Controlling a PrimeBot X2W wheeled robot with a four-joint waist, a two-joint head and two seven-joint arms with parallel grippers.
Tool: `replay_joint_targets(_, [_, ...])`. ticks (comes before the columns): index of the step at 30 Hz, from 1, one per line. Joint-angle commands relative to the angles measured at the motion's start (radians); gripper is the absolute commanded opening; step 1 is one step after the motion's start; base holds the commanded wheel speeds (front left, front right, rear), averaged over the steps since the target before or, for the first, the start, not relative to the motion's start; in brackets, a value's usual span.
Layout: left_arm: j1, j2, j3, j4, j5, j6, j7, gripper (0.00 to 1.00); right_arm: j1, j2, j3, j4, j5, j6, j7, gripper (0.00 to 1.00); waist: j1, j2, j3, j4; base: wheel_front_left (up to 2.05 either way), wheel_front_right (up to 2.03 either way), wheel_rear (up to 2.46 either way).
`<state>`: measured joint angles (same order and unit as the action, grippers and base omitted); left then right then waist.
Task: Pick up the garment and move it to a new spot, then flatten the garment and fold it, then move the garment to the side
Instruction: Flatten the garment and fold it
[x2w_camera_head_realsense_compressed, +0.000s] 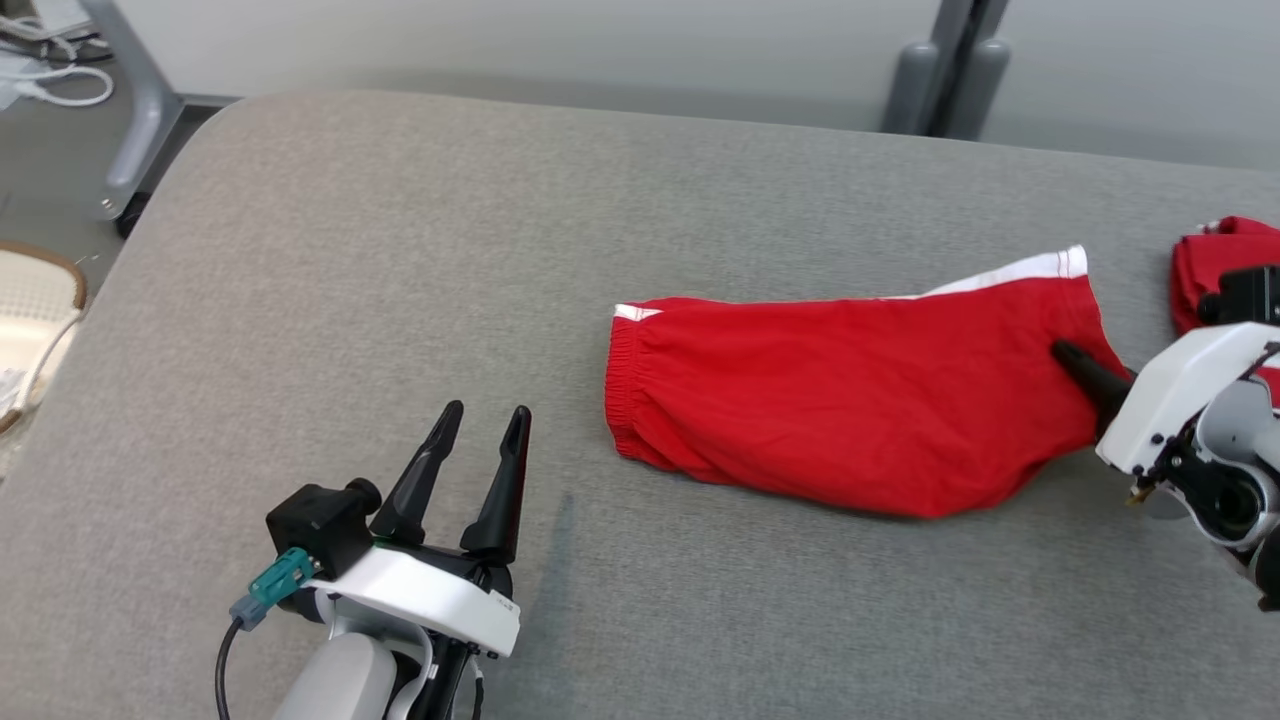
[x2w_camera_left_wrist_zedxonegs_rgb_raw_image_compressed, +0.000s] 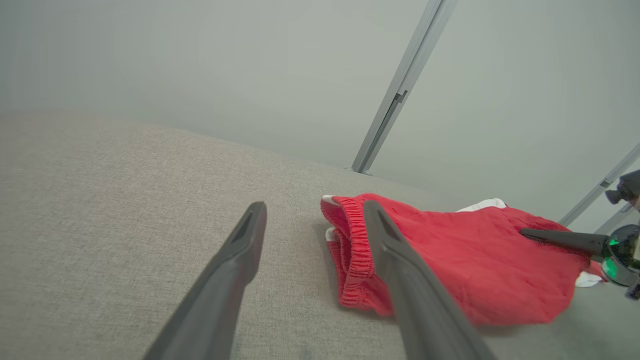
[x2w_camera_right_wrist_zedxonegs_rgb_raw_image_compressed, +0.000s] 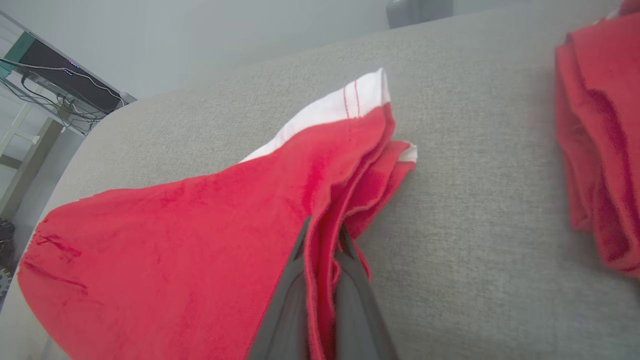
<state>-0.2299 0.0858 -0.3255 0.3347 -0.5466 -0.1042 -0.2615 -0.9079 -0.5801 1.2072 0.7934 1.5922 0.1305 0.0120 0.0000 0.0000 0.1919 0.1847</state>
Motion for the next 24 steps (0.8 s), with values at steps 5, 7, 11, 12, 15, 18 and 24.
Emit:
replay_joint_targets(5, [0.023,0.013,0.022,-0.019,0.011,0.008,-0.003,1.0,0.083,-0.018,-0.013,-0.044,-0.004,0.001,-0.088,0.0,0.0,0.0,-0.033,-0.071,0.0,0.0,0.0])
replay_joint_targets(7, [0.031,0.012,0.024,-0.025,0.013,0.008,-0.003,1.0,0.105,-0.024,-0.016,-0.055,-0.007,0.001,-0.114,0.0,0.0,0.0,-0.037,-0.084,0.0,0.0,0.0])
replay_joint_targets(11, [0.044,0.009,0.027,-0.025,0.015,0.009,-0.003,1.0,0.129,-0.042,-0.021,-0.054,-0.018,0.001,-0.161,0.0,0.0,0.0,-0.045,-0.105,0.0,0.0,0.0])
replay_joint_targets(12, [0.043,0.009,0.027,-0.025,0.016,0.009,-0.003,1.0,0.132,-0.046,-0.023,-0.054,-0.019,0.001,-0.171,0.0,0.0,0.0,-0.047,-0.108,0.0,0.0,0.0])
replay_joint_targets(15, [0.046,0.005,0.026,-0.023,0.017,0.008,-0.003,1.0,0.136,-0.059,-0.019,-0.059,-0.033,0.001,-0.183,0.0,0.0,0.0,-0.055,-0.117,0.0,0.0,0.0])
replay_joint_targets(18, [0.049,0.002,0.023,-0.021,0.015,0.006,-0.003,1.0,0.126,-0.068,-0.016,-0.064,-0.043,0.001,-0.185,0.0,0.0,0.0,-0.061,-0.12,0.0,0.0,0.0])
replay_joint_targets(24, [0.06,-0.009,0.018,-0.011,0.01,0.001,-0.003,1.0,0.086,-0.075,0.001,-0.111,-0.096,0.001,-0.202,0.0,0.0,0.0,-0.081,-0.113,0.0,0.0,0.0])
